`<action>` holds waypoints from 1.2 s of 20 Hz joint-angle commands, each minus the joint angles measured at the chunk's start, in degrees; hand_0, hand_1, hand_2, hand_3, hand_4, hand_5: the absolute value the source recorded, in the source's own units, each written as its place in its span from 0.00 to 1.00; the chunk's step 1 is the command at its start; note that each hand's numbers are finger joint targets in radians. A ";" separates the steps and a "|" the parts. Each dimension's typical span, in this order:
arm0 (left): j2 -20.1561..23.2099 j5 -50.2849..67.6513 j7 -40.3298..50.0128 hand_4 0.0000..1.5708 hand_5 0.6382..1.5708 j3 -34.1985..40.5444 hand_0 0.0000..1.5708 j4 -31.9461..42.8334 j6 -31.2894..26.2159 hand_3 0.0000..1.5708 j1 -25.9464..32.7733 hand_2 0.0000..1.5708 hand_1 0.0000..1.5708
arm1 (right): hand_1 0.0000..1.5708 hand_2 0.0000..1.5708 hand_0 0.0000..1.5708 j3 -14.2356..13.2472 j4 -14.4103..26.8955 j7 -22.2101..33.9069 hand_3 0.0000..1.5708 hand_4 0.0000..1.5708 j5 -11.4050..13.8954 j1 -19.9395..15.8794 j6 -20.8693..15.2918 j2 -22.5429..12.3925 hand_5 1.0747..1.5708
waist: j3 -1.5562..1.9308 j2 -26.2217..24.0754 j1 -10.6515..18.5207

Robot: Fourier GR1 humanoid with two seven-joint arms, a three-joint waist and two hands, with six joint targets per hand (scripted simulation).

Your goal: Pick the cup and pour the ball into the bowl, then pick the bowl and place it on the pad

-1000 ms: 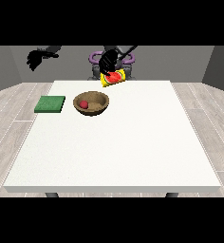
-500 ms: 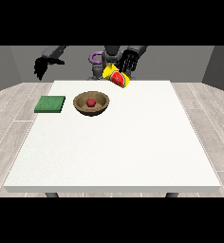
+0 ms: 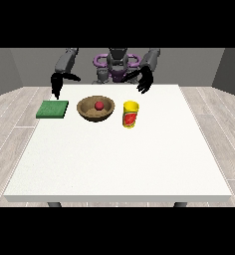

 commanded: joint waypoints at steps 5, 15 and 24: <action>2.22 15.89 -15.54 0.00 0.99 2.54 0.00 -5.89 -14.07 0.00 10.96 0.00 0.00 | 0.00 0.00 0.00 0.92 1.85 -1.53 0.00 0.20 2.42 0.31 -10.24 7.14 1.00 | 0.75 -0.65 5.41; 5.64 16.08 -12.33 0.00 0.99 5.30 0.00 -11.58 -17.57 0.00 8.09 0.00 0.00 | 0.00 0.00 0.00 -1.45 18.55 -12.07 0.00 0.14 2.04 -10.00 -12.86 5.40 0.99 | 0.82 4.11 6.50; 7.30 16.86 -16.24 0.00 0.99 8.22 0.00 -12.67 -19.69 0.00 10.56 0.00 0.00 | 0.00 0.00 0.00 -1.66 26.63 -14.46 0.00 0.08 0.38 -15.76 -9.29 1.78 0.98 | 0.81 7.21 5.12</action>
